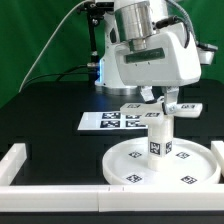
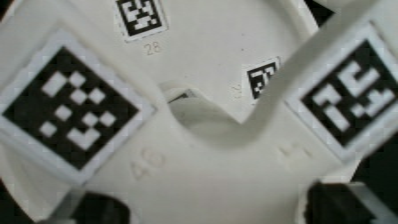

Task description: Assemble round table

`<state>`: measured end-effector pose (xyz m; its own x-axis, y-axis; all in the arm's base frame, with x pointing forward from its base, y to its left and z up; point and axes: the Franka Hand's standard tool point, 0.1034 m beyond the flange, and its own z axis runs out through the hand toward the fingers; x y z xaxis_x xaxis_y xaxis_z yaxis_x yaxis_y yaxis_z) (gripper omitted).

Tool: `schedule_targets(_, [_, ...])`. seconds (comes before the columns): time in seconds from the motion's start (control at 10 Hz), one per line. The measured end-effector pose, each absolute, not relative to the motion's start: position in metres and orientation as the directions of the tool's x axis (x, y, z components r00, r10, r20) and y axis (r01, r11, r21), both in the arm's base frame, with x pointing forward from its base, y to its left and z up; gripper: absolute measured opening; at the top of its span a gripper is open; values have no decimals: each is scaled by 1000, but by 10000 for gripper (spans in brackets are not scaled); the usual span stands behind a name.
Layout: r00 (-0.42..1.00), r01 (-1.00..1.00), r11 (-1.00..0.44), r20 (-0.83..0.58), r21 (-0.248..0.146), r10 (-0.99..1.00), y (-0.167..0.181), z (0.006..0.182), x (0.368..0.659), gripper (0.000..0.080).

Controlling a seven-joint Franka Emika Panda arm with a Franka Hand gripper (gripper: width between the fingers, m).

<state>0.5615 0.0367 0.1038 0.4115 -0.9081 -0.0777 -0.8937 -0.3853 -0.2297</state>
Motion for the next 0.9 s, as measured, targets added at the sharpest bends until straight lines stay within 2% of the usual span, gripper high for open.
schedule_targets(0.1, [465,-870,-438,-82,-226,-882,38,110,562,612])
schedule_targets(0.4, [554,-818,-523,-83,-240,-828,42,128,569,647])
schedule_targets(0.5, [704,-694,-675,-36,-252,-710,39,128,571,649])
schedule_targets(0.6, [795,-591,-767,-18,-249,-607,37,127,569,649])
schedule_targets(0.9, [928,-355,-904,30,-237,-372,47,126,566,649])
